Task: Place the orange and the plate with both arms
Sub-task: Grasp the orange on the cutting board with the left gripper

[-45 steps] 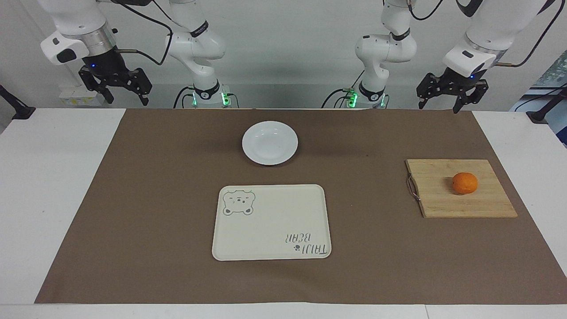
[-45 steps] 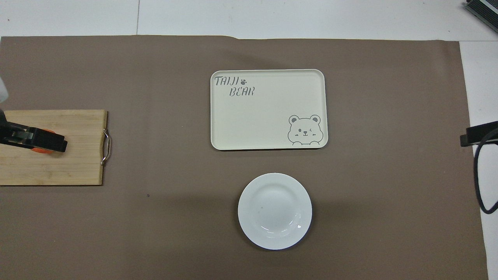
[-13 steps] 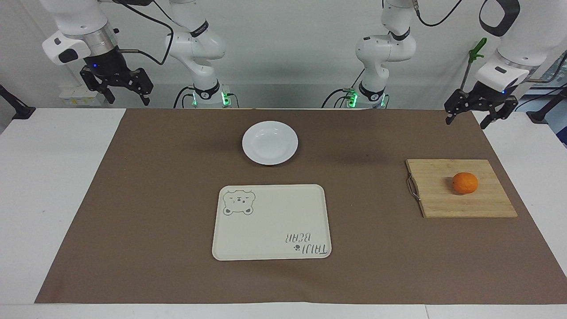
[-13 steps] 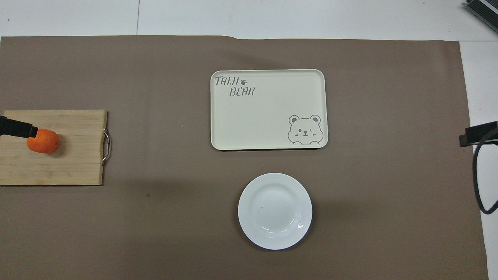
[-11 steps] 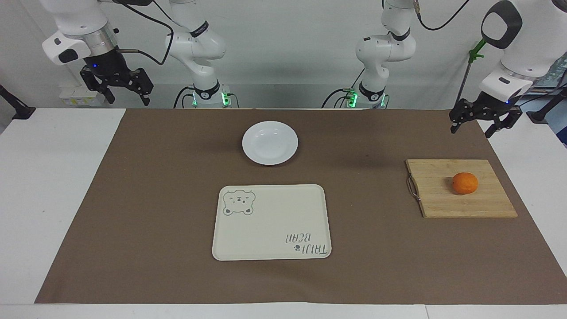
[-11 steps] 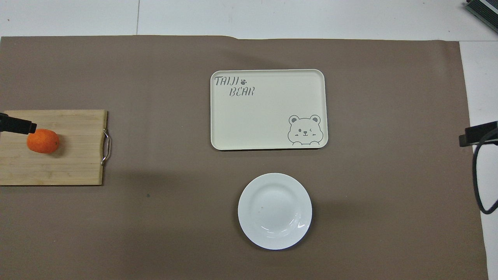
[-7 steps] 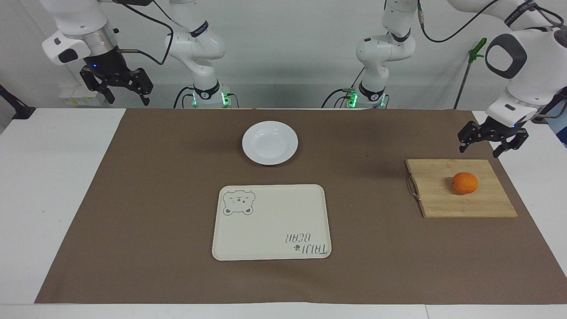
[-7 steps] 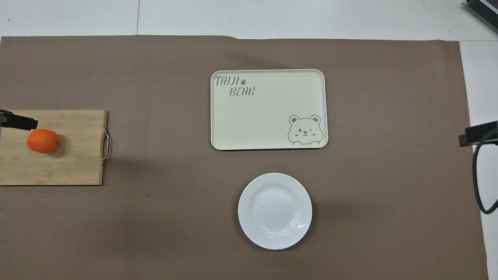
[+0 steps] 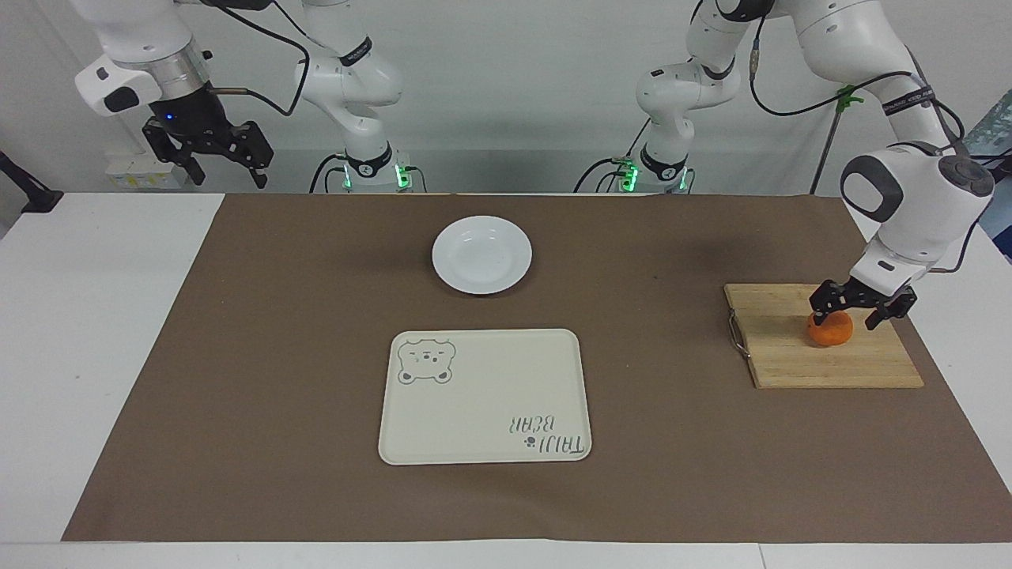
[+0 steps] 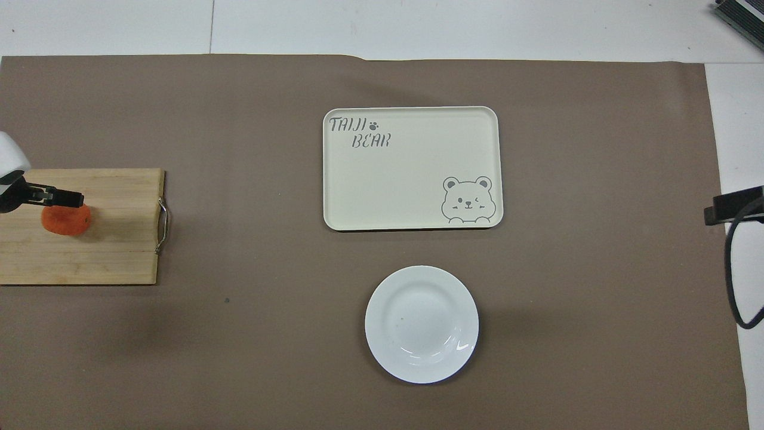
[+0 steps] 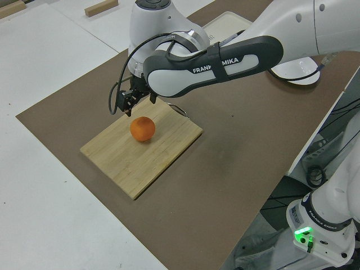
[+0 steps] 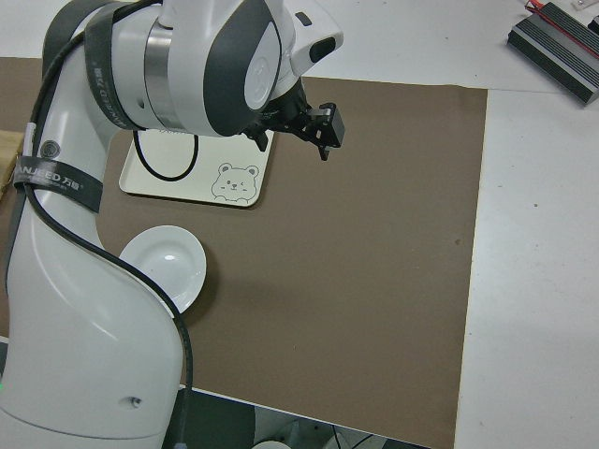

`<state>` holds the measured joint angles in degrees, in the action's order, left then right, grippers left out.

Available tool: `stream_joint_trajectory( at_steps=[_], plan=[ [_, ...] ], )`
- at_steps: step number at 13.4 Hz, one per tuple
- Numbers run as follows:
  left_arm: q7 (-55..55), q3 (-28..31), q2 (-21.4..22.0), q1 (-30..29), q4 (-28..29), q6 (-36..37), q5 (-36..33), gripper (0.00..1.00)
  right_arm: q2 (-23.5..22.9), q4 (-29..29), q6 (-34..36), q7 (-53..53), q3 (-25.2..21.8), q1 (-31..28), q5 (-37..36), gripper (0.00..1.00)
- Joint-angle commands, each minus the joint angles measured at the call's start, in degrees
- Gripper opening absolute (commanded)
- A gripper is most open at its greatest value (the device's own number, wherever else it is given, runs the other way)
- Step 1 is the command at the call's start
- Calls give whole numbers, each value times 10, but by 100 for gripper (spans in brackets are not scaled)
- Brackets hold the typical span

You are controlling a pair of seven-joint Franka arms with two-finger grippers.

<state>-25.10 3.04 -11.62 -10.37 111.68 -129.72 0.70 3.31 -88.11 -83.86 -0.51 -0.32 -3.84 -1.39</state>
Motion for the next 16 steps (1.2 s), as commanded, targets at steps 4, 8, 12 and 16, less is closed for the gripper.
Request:
stream_joint_trajectory(
  at_steps=[4,8,12,16],
  plan=[
    [-8,-5,-9,-8,55,-102,5,100,5,-7,-4,-11,5,0,9,100],
    [-12,-5,-13,-19,69,-110,5,100,6,-7,-3,-10,8,2,8,100],
    [-13,-4,-9,-19,78,-105,5,100,8,-16,-10,-12,8,9,9,100],
    [-53,-3,-2,-27,85,-95,1,20,9,-40,-49,-12,8,10,34,100]
  ],
)
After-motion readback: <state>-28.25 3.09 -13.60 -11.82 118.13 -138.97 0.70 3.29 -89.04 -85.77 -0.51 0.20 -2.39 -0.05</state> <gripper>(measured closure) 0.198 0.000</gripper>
